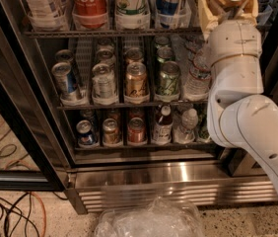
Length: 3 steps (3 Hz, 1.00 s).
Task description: Pick orange can from top shelf of fridge
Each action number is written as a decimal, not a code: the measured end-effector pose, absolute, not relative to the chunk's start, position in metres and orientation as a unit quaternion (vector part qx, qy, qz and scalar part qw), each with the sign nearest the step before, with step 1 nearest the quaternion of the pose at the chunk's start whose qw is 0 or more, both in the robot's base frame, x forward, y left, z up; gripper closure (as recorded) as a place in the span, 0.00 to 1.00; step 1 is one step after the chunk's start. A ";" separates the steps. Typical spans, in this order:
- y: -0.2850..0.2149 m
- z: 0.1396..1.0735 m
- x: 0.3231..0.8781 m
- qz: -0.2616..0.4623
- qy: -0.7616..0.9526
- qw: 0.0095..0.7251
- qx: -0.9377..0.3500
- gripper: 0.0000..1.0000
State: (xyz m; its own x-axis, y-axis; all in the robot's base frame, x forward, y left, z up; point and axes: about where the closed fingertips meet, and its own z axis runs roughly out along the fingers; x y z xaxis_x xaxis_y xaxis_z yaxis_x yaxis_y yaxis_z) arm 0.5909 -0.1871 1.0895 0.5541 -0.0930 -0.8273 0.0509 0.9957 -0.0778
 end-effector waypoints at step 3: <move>-0.181 1.099 0.553 -0.031 0.456 0.887 -0.069 1.00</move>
Offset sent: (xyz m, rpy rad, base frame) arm -0.0372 0.0059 0.0063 -0.0742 -0.0379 0.0325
